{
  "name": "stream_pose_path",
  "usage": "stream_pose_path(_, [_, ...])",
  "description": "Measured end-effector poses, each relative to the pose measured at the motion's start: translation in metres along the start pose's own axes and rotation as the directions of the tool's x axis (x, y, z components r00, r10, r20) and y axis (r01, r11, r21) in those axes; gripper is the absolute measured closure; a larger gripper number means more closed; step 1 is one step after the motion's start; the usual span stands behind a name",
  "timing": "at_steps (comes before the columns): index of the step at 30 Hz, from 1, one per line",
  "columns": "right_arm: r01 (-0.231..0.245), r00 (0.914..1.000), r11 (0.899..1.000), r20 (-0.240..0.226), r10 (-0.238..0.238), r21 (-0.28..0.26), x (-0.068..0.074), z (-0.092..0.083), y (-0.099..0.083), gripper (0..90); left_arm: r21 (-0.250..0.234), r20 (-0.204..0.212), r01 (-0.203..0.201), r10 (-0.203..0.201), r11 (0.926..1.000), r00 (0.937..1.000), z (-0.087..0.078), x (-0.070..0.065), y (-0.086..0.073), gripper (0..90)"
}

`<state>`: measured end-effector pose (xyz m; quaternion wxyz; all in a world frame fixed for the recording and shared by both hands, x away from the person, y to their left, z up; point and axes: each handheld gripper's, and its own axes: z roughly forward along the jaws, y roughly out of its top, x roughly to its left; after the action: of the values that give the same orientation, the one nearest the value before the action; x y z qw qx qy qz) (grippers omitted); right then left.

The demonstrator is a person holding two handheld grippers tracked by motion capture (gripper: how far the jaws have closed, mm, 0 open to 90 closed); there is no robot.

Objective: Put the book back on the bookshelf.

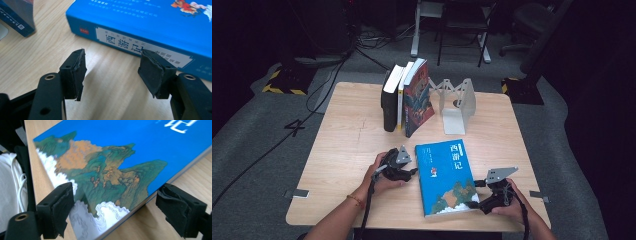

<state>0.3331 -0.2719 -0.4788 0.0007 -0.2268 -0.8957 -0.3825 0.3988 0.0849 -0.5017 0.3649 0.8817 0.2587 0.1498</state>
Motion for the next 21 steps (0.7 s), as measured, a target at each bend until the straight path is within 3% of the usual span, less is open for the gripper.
stream_pose_path(5, [0.032, 0.9995, 0.999, -0.001, -0.032, 0.009, 0.011, 0.002, 0.004, 15.7, 0.004, 0.003, 0.022, -0.022, 0.9997, 0.9997, 0.008, 0.009, 0.007, 43.9])
stream_pose_path(16, [0.02, 0.9998, 0.999, 0.0, -0.02, -0.031, 0.017, 0.005, 0.007, 15.8, 0.006, -0.012, 0.032, -0.032, 0.9995, 0.9994, 0.019, 0.02, 0.017, 44.9])
stream_pose_path(21, [0.041, 0.9991, 0.999, -0.007, -0.041, -0.022, 0.018, 0.002, 0.01, 15.5, 0.005, -0.021, 0.035, -0.035, 0.9994, 0.9992, 0.02, 0.022, 0.018, 42.5])
